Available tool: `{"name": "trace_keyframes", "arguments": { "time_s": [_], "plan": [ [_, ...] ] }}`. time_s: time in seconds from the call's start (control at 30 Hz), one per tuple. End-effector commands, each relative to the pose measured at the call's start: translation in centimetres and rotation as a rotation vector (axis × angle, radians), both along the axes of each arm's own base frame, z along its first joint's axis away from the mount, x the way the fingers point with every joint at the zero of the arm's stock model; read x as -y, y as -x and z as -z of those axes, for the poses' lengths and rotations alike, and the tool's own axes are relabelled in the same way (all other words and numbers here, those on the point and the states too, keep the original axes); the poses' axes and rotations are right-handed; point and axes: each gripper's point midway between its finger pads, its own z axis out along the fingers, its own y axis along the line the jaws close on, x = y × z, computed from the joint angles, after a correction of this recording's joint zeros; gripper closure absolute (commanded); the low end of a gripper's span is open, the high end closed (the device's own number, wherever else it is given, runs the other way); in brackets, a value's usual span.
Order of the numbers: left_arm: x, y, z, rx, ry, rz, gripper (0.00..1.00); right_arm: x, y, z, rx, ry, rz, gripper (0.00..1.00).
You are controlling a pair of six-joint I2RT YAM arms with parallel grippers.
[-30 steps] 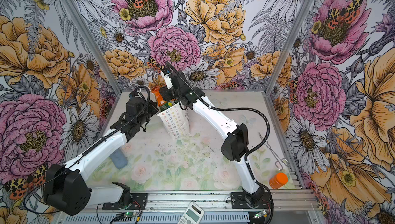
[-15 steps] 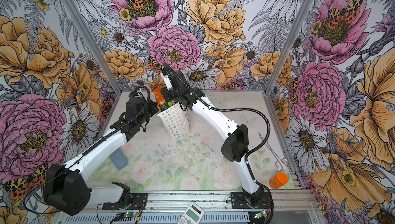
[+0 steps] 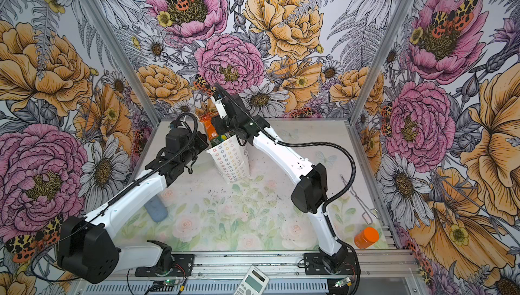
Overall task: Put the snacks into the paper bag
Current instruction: 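Lower the orange chip packet down into the bag with the right gripper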
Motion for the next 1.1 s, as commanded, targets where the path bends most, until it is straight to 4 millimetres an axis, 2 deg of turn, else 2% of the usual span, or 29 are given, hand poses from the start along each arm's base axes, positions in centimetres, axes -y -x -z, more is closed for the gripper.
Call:
{"name": "trace_keyframes", "arguments": {
  "time_s": [0.0,0.3,0.47,0.6,0.77,0.9,1.07],
  "plan": [
    [0.2,-0.2,-0.7,0.014,-0.006,0.003,1.0,-0.3,-0.3,1.5,-0.002,0.032,0.005,0.5],
    [0.1,-0.2,-0.6,0.012,-0.006,0.001,1.0,-0.7,-0.8,3.0,-0.018,0.051,0.006,0.57],
    [0.0,-0.3,-0.5,0.009,-0.005,0.001,1.0,-0.6,-0.7,3.0,-0.011,0.061,0.001,0.69],
    [0.0,-0.3,-0.5,0.011,-0.004,0.001,1.0,-0.3,-0.6,2.4,0.002,0.07,0.001,0.8],
    [0.1,-0.3,-0.6,0.009,-0.005,0.005,1.0,0.4,0.2,0.8,0.015,0.075,-0.007,0.86],
    [-0.1,-0.4,-0.7,0.011,-0.004,0.002,1.0,1.0,1.0,-0.8,0.027,0.075,-0.015,0.88],
    [-0.1,-0.4,-0.8,0.012,-0.004,0.004,1.0,1.6,1.9,-1.8,0.018,0.071,-0.028,0.89]
  ]
}}
